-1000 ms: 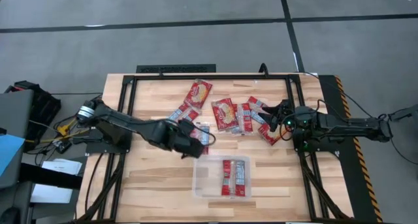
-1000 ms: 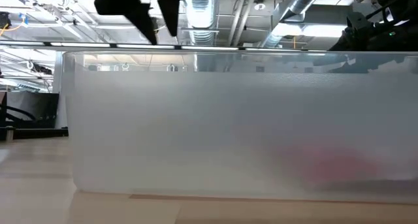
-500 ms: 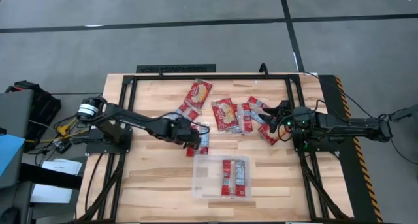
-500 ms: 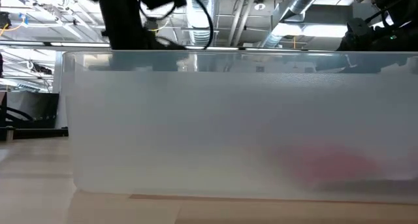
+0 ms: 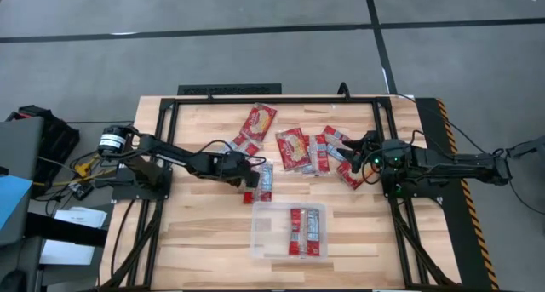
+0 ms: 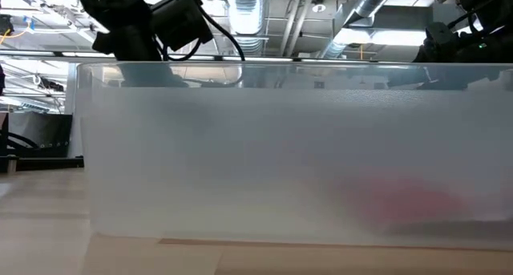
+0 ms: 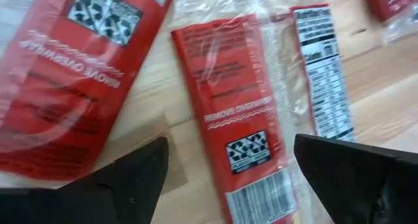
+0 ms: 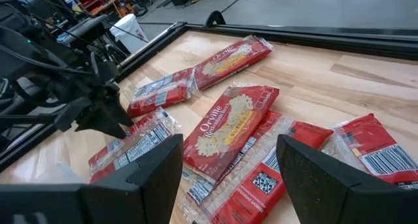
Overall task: Sort popcorn bags into baskets
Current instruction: Put the red popcorn bag into the white bin
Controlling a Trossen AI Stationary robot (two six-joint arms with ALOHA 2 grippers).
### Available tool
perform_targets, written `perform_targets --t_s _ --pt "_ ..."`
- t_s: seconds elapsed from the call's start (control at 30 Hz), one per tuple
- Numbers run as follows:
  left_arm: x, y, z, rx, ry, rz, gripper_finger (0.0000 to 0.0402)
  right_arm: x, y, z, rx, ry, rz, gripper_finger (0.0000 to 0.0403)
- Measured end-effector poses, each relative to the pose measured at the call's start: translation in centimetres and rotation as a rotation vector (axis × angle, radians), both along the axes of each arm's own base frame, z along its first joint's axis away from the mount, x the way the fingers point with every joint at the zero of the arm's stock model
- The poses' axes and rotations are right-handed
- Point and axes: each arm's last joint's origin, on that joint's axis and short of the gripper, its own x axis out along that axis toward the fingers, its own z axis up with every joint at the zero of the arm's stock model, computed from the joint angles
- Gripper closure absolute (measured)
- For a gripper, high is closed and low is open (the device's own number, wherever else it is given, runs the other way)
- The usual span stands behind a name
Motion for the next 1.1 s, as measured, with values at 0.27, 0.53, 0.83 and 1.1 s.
perform_targets --t_s 0.27,0.53,0.83,1.1 --pt "0.9 0.0 -0.5 0.011 -0.060 -0.020 0.0088 0.0 -0.1 0.0 -0.004 -0.001 -0.023 0.0132" --pt "1.7 0.0 -2.4 0.014 -0.059 -0.021 0.0164 0.0 -0.1 0.1 -0.005 -0.007 -0.023 0.0132" --pt "2.1 0.1 -3.8 0.040 -0.050 -0.028 0.0366 0.0 -0.1 0.1 -0.005 -0.008 -0.022 0.0132" --pt "2.7 0.9 -2.9 -0.005 -0.071 -0.035 0.0401 0.0 -0.1 0.2 -0.006 -0.026 -0.020 0.0132"
